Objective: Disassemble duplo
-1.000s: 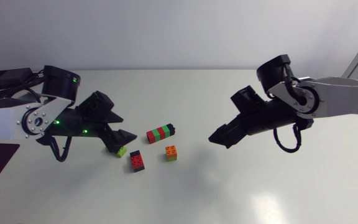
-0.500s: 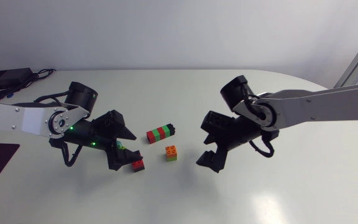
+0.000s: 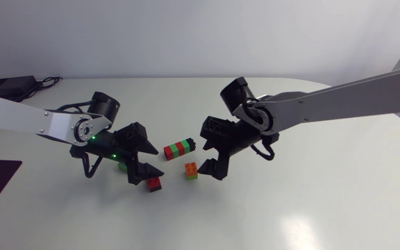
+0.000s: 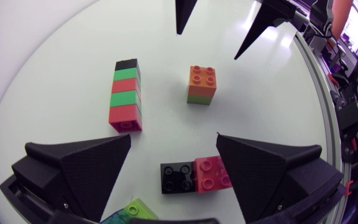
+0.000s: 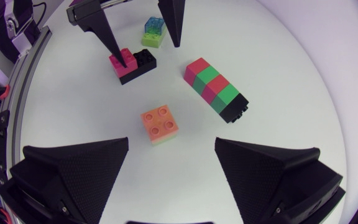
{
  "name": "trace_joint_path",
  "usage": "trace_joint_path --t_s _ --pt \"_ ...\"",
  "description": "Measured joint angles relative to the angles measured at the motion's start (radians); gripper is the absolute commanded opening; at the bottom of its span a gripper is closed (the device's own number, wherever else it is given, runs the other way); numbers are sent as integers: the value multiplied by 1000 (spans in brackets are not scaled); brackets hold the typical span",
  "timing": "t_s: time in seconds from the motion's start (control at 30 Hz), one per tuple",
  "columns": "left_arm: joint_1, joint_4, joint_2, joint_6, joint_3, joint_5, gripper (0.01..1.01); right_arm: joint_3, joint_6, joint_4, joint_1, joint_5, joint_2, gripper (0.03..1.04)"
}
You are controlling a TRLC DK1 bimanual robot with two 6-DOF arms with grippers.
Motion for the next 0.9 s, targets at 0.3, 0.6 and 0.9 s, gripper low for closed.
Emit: trace_joint_path --t_s 0.3,0.6,0.9 --pt "-17 0 0 6 6 32 959 78 -71 -85 17 -27 99 997" --pt "-29 7 32 32 34 36 959 105 -95 -105 45 -43 126 946" --pt "-31 8 69 40 49 36 959 137 -116 -106 71 -45 170 672"
